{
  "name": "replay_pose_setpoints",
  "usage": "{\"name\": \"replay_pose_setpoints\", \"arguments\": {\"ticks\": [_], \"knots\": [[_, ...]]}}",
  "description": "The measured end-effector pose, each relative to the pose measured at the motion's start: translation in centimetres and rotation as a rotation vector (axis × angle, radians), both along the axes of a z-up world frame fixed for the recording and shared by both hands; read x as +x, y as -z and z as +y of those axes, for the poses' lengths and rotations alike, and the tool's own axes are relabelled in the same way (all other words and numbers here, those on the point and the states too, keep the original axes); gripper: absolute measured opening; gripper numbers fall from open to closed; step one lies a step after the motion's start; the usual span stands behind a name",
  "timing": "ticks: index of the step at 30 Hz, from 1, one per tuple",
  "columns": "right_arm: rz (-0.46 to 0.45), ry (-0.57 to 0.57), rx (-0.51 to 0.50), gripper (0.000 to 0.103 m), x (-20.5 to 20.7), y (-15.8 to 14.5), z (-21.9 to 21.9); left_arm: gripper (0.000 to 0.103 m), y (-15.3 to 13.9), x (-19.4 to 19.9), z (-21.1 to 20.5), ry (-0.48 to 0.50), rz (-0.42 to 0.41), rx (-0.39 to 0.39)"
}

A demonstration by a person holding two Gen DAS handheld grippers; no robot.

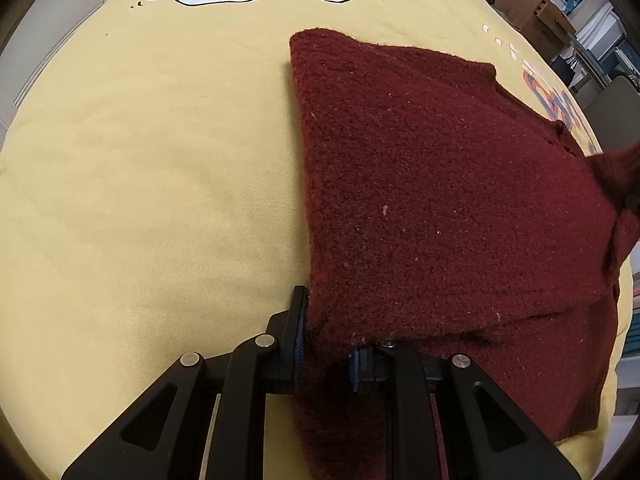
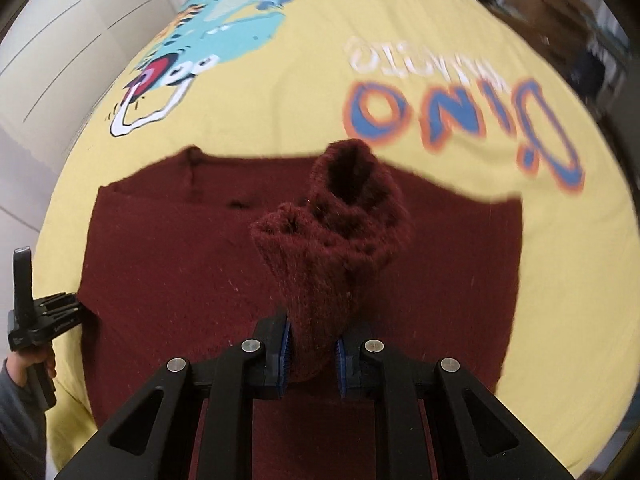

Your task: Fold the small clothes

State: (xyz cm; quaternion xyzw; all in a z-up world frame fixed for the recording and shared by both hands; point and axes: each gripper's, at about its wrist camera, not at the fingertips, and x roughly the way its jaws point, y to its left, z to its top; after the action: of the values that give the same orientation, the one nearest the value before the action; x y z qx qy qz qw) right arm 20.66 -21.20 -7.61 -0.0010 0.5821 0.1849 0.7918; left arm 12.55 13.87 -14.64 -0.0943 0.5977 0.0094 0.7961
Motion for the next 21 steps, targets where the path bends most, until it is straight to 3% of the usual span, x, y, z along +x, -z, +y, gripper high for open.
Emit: {"name": "replay_pose_setpoints", "arguments": {"ticks": [3,6,8,12,14,17,19,21], "knots": [[0.041,0.029,0.015,0.02,-0.7,1.9,-1.0,0.017,0.0,0.0,-0.1,0.003,0.005,0.005],[0.074,0.062,0.018,0.03,-1.3,3.2,-2.2,0.017,0.0,0.0,0.0,0.005,0.007,0.007],[0.077,0.081,-0.015,0.04,-1.8,3.4,-3.3,0.017,-0.1,-0.1,0.0,0.005,0.007,0.006],[0.082,0.115,-0.095,0.044,-2.6,3.6,-5.7,0.017,0.0,-0.1,0.0,0.004,0.004,0.005],[0.092,0.15,-0.095,0.044,-3.0,3.5,-7.1,0.017,0.0,-0.2,0.1,0.003,0.004,0.004],[0.085,0.211,-0.012,0.046,-3.2,2.1,-9.1,0.017,0.0,-0.3,0.1,0.003,-0.001,0.007],[0.069,0.23,0.008,0.06,-2.8,1.1,-9.7,0.017,-0.1,-0.3,0.0,0.003,0.0,0.01],[0.051,0.248,0.013,0.065,-1.8,0.3,-9.9,0.017,-0.1,-0.4,-0.1,0.004,0.004,0.013]]}}
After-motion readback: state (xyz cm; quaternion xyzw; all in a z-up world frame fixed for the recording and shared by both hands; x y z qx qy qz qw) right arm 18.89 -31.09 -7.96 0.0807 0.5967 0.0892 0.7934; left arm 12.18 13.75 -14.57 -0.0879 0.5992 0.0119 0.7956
